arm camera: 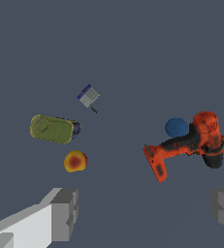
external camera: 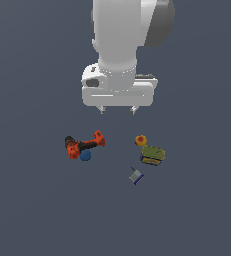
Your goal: Pick up a designated object from a clutter of objects.
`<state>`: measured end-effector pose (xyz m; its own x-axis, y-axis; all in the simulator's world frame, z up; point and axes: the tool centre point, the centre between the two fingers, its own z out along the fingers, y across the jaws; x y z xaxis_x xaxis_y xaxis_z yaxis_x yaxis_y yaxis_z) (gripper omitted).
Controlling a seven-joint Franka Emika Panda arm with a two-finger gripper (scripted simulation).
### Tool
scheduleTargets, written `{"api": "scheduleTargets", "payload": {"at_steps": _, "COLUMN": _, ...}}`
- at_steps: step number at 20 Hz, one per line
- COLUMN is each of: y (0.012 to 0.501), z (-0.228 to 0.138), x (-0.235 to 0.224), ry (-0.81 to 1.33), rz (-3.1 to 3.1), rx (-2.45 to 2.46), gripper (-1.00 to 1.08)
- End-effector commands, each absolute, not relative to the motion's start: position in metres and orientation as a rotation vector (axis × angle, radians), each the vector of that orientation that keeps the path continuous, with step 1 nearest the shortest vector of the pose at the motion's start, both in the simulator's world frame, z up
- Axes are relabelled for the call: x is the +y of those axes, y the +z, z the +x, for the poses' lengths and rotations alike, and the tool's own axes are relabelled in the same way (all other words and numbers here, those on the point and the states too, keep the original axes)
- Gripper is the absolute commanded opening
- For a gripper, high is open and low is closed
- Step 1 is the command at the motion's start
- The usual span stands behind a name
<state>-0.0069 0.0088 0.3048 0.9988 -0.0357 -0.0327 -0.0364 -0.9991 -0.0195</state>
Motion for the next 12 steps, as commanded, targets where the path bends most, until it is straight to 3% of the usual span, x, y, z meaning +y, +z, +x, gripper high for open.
{"api": "scheduleTargets", "payload": {"at_steps": 1, "y": 0.305, "z": -0.007, "x": 0.009, "ry": 0.051, "rz": -3.121, "rx": 0.056, "gripper": 1.0}}
{"api": "scheduleTargets", "payload": {"at_steps": 12, "y": 0.293, "z": -0.004, "x": -0.004, "ry": 0.056, "rz": -3.131, "rx": 0.055, "gripper": 1.0}}
